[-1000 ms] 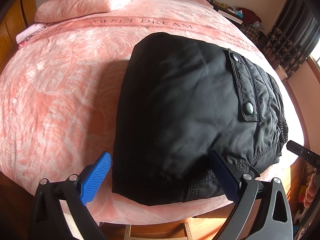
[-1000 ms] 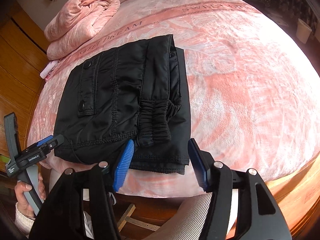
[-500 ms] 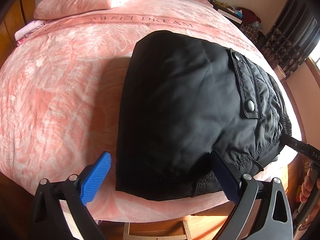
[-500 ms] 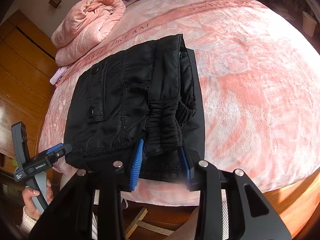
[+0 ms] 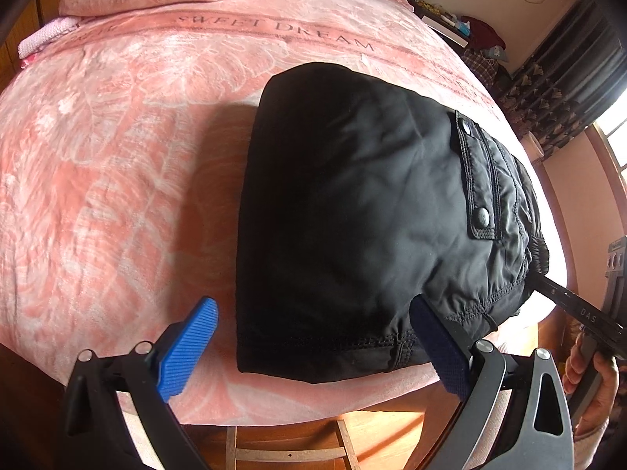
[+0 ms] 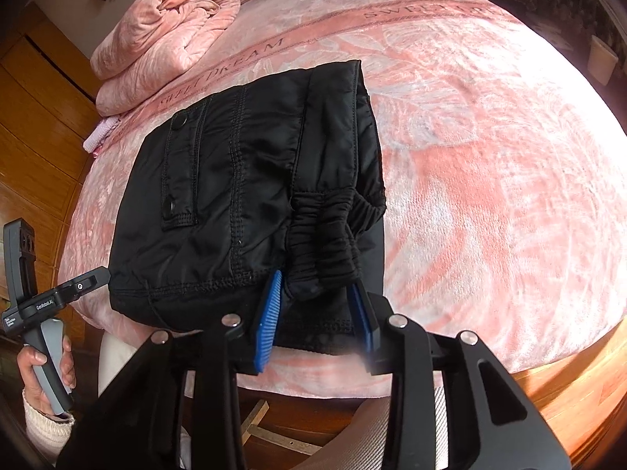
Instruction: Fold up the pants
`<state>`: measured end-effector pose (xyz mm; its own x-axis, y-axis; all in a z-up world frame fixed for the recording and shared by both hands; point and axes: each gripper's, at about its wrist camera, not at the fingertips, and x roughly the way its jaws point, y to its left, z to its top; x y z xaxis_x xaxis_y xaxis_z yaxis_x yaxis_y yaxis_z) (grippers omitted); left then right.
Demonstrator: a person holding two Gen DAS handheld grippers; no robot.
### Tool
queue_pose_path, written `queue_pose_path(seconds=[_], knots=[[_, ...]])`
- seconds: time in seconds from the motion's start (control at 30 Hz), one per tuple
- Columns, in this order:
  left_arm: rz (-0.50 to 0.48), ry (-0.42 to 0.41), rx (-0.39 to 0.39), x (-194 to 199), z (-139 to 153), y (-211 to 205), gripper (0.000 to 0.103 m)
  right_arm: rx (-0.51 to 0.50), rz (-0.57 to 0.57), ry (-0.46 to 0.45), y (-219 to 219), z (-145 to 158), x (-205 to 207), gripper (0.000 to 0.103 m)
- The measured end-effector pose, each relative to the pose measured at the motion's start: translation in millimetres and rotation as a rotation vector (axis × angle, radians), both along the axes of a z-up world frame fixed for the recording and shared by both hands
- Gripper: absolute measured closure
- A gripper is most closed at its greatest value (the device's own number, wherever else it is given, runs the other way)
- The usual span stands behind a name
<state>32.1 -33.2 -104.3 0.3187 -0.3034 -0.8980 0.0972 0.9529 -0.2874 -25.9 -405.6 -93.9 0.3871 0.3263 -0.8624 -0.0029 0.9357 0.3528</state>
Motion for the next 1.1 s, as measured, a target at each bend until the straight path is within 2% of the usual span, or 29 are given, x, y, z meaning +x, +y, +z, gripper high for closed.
queue_pose_path(seconds=[0.07, 0.1, 0.17, 0.3, 0.37, 0.47, 0.63, 0.83, 0.93, 1.1], knots=[[-0.001, 0.003, -0.02, 4, 9, 7, 0.004, 0.003, -0.005, -0.009, -1, 7, -1, 0.063], [-0.01, 0.01, -0.039, 7, 13, 11, 0.004, 0.001, -0.008, -0.019, -3, 11, -3, 0.054], [-0.02, 0.043, -0.097, 10, 18, 18, 0.004, 0.002, -0.012, -0.044, -7, 20, -7, 0.046], [0.017, 0.118, -0.135, 18, 16, 36, 0.004, 0.016, -0.023, -0.061, -18, 31, -9, 0.046], [0.006, 0.135, -0.114, 20, 9, 38, 0.004, 0.032, -0.025, -0.058, -23, 31, -8, 0.046], [-0.032, 0.194, -0.16, 23, -13, 36, 0.004, 0.055, -0.029, -0.041, -28, 26, -7, 0.046], [-0.04, 0.293, -0.23, 27, -48, 34, 0.004, 0.101, -0.022, -0.017, -26, 16, -8, 0.046], [-0.051, 0.329, -0.361, 34, -65, 26, 0.004, 0.105, -0.019, 0.0, -26, 10, -7, 0.046], [-0.046, 0.338, -0.364, 37, -72, 21, 0.003, 0.105, -0.013, -0.001, -25, 8, -4, 0.038], [-0.035, 0.346, -0.358, 40, -79, 16, 0.003, 0.083, -0.01, 0.014, -27, 4, 1, 0.035]])
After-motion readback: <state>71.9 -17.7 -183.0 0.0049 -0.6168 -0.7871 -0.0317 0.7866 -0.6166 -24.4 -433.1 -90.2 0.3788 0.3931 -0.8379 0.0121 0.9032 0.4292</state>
